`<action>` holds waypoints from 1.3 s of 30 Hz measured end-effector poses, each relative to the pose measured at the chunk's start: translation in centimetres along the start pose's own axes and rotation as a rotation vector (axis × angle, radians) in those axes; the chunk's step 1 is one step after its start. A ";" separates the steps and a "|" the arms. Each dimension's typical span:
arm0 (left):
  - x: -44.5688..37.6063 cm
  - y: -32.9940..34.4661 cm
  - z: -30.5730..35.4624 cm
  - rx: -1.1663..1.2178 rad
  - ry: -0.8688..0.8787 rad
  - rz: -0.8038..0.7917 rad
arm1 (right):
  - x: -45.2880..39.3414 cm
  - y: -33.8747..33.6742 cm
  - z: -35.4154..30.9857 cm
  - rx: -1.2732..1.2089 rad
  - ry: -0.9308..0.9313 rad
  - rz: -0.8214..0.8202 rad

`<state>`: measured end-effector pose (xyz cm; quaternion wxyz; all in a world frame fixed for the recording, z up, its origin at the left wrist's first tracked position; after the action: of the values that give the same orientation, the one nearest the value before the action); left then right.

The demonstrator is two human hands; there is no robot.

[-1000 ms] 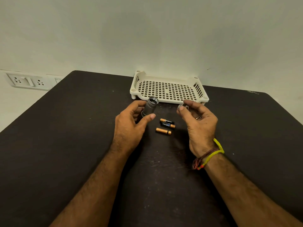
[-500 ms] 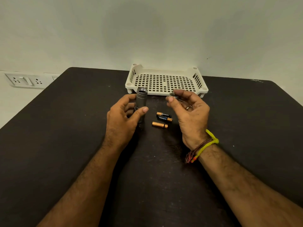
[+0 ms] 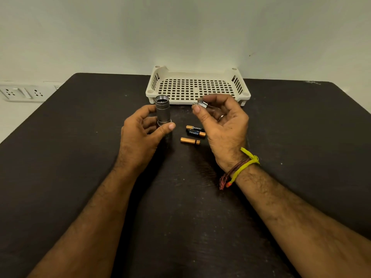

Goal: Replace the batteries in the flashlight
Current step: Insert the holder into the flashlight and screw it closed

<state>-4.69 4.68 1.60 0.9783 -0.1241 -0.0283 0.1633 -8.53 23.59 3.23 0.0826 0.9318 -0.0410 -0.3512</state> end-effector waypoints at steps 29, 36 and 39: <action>0.4 0.0 1.5 -0.042 0.248 -0.013 | 0.4 0.5 -0.3 0.035 -0.140 -0.118; -0.2 -0.7 0.3 0.624 0.011 -0.102 | 0.5 0.8 -0.2 -0.101 -0.021 -0.097; -0.5 -0.4 -0.1 0.817 -0.104 -0.140 | 0.7 1.2 -0.5 -0.127 -0.015 -0.107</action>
<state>-5.00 4.14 1.58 0.9531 0.2849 -0.0192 0.1004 -7.71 22.42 3.36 0.1225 0.9227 0.0305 -0.3642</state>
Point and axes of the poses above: each hand's wrist, its own x-axis away from the middle knuckle, its own y-axis out of the palm, z = x × y, the point moved 6 cm from there along -x, towards the middle knuckle, and after that the axes turned 14 degrees about -y, right-handed, at the moved point
